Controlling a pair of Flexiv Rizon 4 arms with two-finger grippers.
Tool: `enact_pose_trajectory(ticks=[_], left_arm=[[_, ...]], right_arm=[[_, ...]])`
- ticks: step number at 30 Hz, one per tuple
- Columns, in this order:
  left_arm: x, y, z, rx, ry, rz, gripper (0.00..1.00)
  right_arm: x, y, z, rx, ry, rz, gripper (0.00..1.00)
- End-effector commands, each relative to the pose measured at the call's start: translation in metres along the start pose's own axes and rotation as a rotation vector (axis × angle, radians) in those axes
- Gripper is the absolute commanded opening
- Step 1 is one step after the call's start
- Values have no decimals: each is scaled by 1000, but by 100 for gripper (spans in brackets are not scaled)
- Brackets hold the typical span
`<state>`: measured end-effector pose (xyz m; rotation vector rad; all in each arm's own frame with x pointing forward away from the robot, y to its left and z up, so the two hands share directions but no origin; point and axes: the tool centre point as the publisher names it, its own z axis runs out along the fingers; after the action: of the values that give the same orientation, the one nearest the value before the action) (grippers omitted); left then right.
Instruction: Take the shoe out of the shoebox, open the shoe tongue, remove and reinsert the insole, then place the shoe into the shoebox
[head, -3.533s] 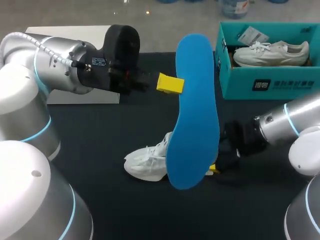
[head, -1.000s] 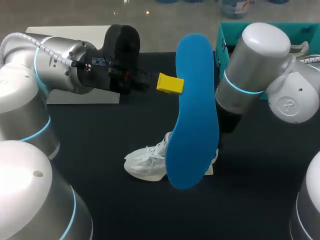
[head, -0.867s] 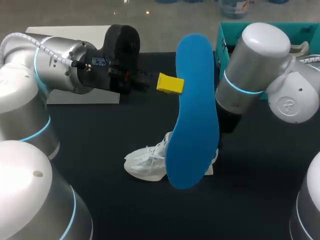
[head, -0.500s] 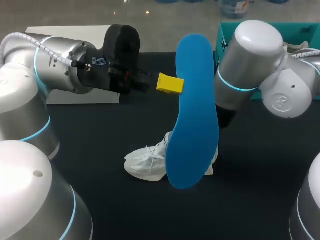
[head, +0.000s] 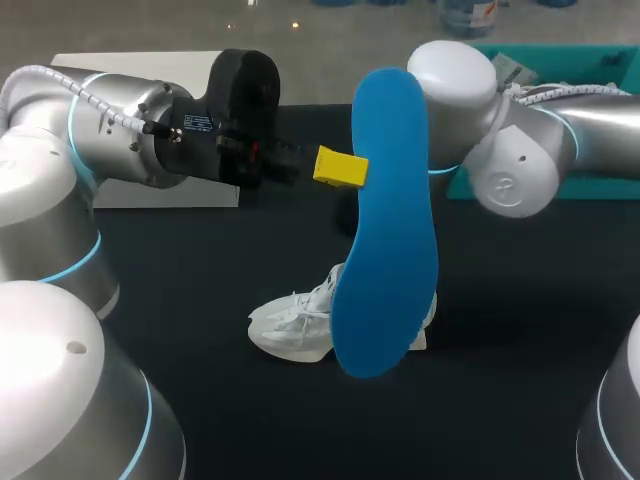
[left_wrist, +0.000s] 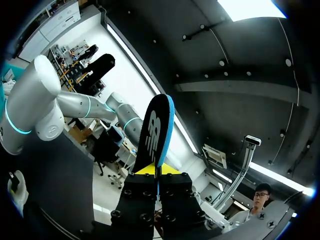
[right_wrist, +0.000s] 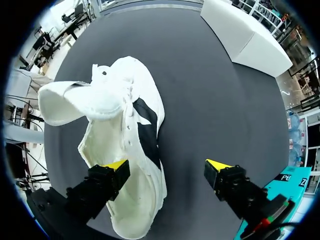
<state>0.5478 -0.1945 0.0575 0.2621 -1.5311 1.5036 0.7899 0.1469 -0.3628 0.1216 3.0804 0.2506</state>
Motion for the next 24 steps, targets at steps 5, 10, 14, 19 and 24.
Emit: enact_pose_trajectory(ticks=[5,10,14,19,24], left_arm=[[-1,1,0,2,2,1,0],[-1,1,0,2,2,1,0],[-1,1,0,2,2,1,0],[-1,1,0,2,2,1,0],[-1,1,0,2,2,1,0]], right_arm=[[14,6,13,-8,41,-2,0],[14,6,13,-8,41,-2,0],[14,6,13,-8,41,-2,0],[21,7,0,-37,20,185,0],[24,10,-26,-116,7,559,0]])
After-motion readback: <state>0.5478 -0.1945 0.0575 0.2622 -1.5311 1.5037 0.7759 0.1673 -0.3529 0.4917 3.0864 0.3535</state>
